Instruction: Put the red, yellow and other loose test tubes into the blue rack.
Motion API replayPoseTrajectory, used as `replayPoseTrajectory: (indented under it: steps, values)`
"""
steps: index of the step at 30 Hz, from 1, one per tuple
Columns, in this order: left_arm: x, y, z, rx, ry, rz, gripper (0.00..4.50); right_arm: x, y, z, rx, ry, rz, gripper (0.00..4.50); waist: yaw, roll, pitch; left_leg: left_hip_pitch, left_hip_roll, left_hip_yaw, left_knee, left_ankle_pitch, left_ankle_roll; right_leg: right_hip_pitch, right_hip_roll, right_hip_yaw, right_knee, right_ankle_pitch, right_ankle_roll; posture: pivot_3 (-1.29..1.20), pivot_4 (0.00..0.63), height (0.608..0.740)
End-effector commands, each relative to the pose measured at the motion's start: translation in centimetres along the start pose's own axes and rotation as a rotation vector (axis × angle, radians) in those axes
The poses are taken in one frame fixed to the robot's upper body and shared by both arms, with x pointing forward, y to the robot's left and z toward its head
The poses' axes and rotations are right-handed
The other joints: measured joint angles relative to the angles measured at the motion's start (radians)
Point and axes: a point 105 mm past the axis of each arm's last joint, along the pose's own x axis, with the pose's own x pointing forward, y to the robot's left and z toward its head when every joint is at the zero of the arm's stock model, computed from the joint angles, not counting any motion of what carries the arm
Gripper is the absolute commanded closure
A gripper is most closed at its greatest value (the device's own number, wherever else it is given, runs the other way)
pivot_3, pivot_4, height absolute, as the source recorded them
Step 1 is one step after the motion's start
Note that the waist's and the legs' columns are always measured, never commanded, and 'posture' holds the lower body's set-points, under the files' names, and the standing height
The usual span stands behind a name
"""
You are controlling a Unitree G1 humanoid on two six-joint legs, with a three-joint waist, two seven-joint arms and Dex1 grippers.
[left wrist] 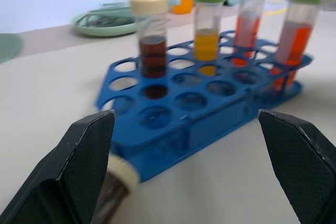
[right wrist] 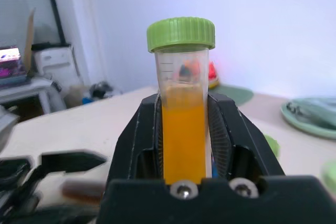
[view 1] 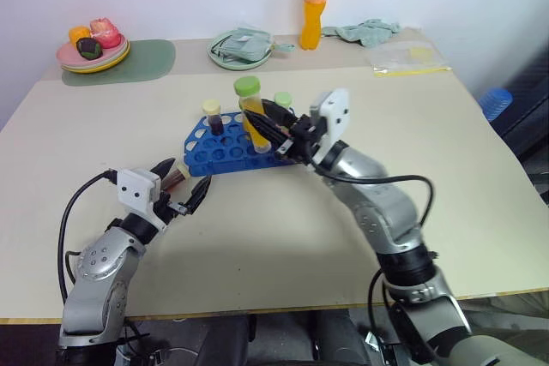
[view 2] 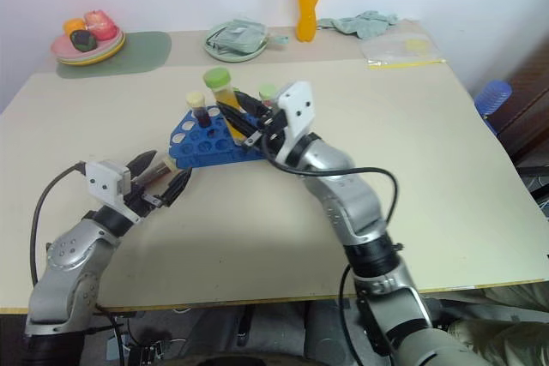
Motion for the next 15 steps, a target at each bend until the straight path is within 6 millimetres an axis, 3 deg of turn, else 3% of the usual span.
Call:
replayPoseTrajectory:
  steps: [1,8,15]
  values:
    - [0.1,0.2,0.9,0.038,-0.035,0.031,0.00,1.8,0.3,-0.5,-0.035,-0.066,-0.014,3.76,-0.001,0.000,0.000,0.000,0.000,0.000,0.000,0.000,0.000,0.000,0.000,0.000,0.000,0.000,0.000,0.00,0.150,0.740]
    - [0.5,-0.4,1.7,0.025,-0.056,0.057,0.00,2.8,-1.1,-3.6,-0.019,-0.046,-0.099,3.76,-0.001,0.000,0.000,0.000,0.000,-0.001,-0.001,0.000,-0.001,0.000,0.000,0.000,0.000,0.000,0.000,0.00,0.150,0.740]
    - [0.6,-1.1,1.8,0.006,-0.055,0.032,0.00,2.9,-1.9,-4.6,-0.035,-0.033,-0.126,3.76,-0.007,0.000,0.000,0.001,0.000,-0.001,-0.001,0.001,-0.001,-0.001,0.001,0.001,0.001,0.000,-0.001,0.00,0.150,0.740]
